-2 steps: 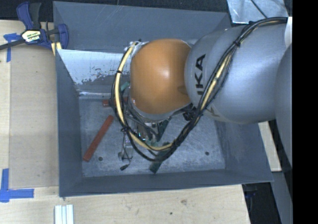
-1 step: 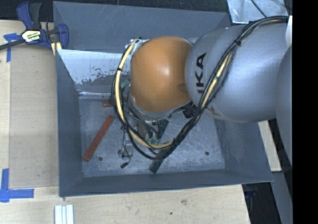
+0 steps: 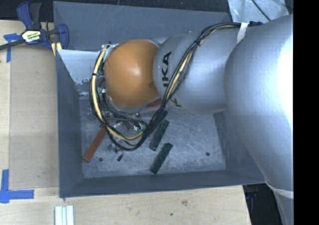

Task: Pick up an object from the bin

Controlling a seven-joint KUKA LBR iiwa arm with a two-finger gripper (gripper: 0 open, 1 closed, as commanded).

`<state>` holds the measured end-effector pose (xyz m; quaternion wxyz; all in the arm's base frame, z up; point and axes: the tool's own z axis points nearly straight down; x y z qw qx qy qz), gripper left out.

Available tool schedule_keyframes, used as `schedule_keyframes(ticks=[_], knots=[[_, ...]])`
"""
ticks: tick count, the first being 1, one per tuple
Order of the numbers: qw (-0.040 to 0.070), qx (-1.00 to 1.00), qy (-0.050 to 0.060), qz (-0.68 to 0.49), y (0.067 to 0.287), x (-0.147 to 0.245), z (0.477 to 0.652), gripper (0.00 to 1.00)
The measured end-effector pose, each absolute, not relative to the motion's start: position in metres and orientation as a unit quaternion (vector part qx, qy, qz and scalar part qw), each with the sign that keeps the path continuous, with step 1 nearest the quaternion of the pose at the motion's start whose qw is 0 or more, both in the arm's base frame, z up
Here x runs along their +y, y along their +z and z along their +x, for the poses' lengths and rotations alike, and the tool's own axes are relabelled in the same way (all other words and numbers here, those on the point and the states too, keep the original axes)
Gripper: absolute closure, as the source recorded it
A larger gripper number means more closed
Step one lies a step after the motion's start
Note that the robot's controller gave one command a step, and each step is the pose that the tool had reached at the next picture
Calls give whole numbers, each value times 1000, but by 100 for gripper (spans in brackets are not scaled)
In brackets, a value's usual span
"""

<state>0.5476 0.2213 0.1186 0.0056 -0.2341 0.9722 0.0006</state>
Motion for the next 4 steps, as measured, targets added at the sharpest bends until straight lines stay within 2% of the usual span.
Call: schedule_keyframes(ticks=[1,2,3,4], knots=[[-1,954,0,-299,88,226,551,0],[2,927,0,-374,121,240,568,0],[2,906,0,-422,70,217,555,0],[0,881,-1,-473,71,239,589,100]])
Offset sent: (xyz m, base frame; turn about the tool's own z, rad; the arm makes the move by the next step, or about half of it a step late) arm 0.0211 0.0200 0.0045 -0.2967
